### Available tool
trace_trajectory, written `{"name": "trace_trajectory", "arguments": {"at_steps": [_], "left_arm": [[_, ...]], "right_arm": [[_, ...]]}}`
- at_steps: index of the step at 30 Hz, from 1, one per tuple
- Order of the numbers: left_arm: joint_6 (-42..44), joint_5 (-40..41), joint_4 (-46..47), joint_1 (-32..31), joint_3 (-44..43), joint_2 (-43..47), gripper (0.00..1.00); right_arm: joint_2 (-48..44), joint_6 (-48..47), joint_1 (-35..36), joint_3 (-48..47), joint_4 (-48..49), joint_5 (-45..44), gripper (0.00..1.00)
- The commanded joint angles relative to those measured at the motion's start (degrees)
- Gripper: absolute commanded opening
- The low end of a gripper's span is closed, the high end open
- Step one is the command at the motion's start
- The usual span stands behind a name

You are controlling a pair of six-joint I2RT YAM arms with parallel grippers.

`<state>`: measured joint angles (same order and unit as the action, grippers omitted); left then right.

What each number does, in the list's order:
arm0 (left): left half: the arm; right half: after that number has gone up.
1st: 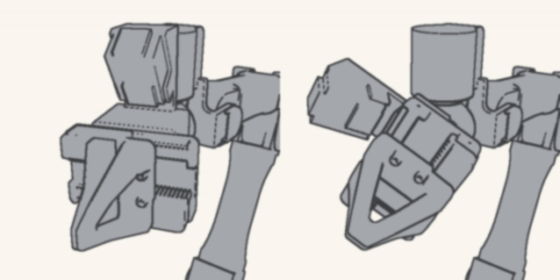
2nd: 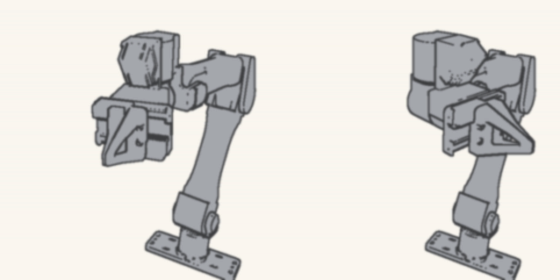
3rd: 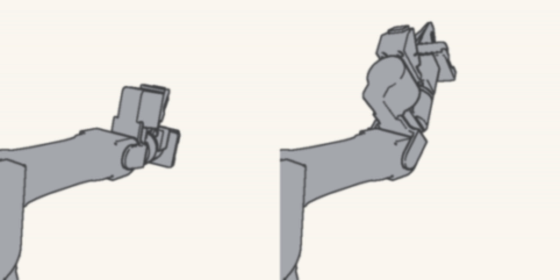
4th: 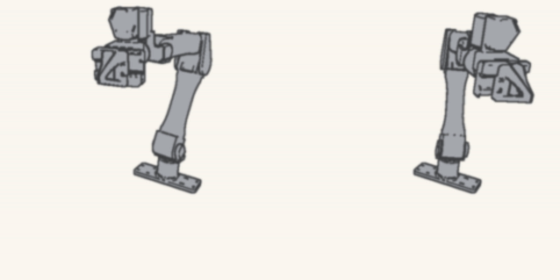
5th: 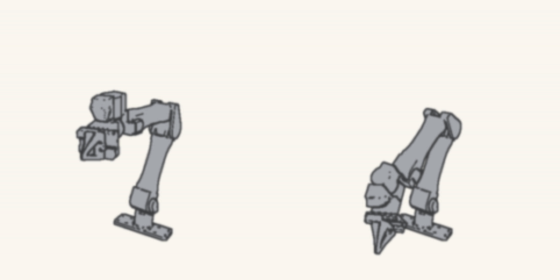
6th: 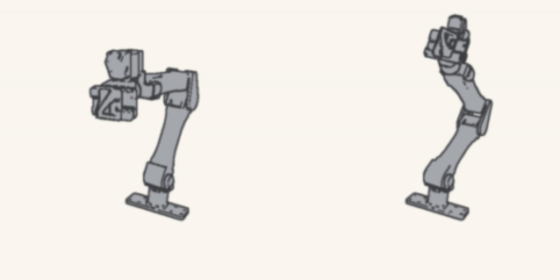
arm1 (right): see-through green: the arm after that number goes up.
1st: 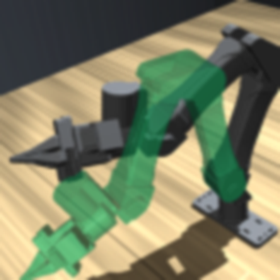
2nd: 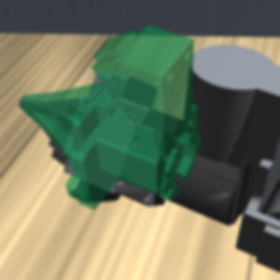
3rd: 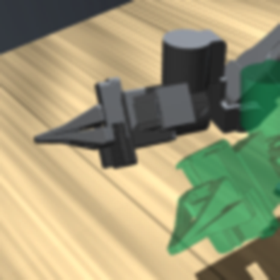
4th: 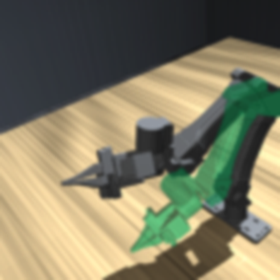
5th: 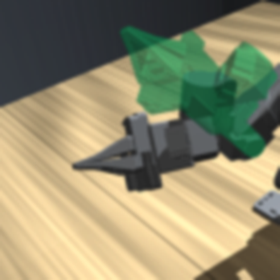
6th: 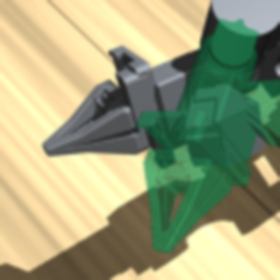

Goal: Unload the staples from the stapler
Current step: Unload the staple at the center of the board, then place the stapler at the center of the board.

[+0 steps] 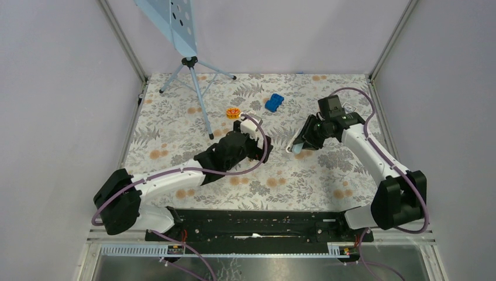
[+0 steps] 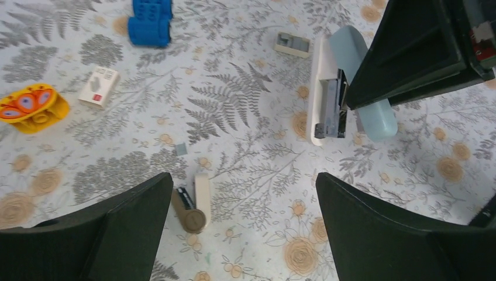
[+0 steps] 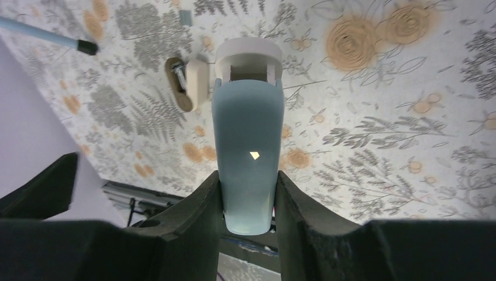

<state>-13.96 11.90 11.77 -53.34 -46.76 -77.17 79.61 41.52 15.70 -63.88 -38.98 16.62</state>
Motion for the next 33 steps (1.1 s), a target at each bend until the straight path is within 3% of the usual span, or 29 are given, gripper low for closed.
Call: {"name": "trace_trajectory", "arguments": {"at_steps": [1,9,21,24,27,33], "left_arm": [[3.4,6.3,2.1,0.0,0.7,2.5,0.97],[-0.3,8.8,-1.1,0.0,3.0,5.6,0.97],[0.5,10.0,-5.9,0.1,4.9,11.6,0.97],[0.1,10.3,-6.9,0.1,5.3,12.3,0.97],[-0.9,10.6,-7.0,0.1,6.0,13.0,0.97],[-3.3,11.3,-7.8,0.1,7.0,13.3,0.98]], "right_arm": [[3.5,-5.8,-0.3,-2.6,-2.4,-4.0,0.00],[18.1,-15.5,-0.3,-14.0,-6.4,-11.6,0.00],[44.6,-20.0,-0.4,-43.5,-14.6,-21.6,0.04],[49.9,-20.1,-0.4,-50.8,-15.9,-23.2,0.12],[53.6,-20.5,-0.5,-56.3,-16.0,-24.8,0.26],[54.0,-20.9,-0.6,-59.6,-16.1,-26.5,0.43]]}}
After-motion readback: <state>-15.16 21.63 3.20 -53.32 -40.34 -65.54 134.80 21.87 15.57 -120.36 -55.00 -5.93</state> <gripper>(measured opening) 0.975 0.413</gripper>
